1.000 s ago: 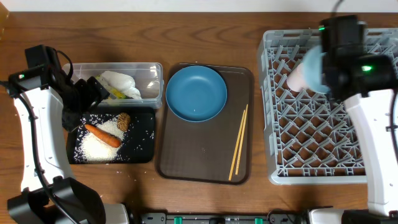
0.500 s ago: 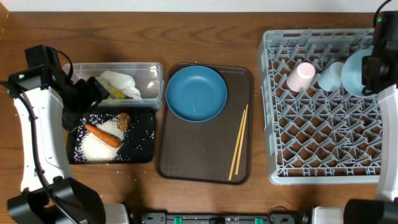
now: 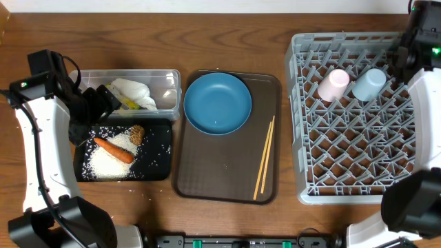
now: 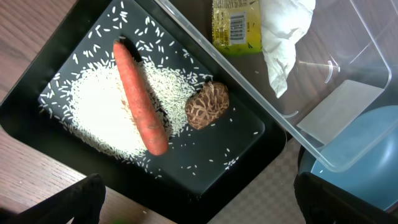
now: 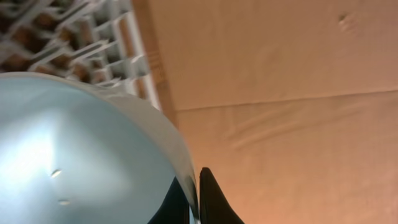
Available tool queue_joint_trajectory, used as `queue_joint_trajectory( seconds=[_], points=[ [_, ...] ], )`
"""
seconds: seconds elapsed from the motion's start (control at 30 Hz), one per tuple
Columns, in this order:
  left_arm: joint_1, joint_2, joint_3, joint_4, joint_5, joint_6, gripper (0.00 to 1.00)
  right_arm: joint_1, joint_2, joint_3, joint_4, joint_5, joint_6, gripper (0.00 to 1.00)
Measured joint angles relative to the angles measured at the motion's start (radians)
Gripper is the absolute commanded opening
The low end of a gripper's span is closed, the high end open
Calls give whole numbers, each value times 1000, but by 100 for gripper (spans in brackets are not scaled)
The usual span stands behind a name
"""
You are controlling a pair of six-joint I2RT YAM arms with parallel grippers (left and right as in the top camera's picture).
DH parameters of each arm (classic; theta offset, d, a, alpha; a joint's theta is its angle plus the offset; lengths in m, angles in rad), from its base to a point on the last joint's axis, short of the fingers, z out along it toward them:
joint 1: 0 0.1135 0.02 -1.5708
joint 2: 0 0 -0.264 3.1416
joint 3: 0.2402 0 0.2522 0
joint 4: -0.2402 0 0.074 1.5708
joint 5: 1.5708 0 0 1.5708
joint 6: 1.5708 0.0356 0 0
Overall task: Sort waste into correct bins and load items into the dishwasher rack
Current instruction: 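Lower the bowl into the rack's far right corner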
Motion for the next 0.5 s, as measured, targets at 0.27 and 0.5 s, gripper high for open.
queue_joint_trajectory(
  seconds=[0.27,0.5],
  points=[
    [0,0,0,0,0,0,98,-21,111,0,214,106,-253,1],
    [0,0,0,0,0,0,98,-22,171,0,342,130,-429,1]
  ],
)
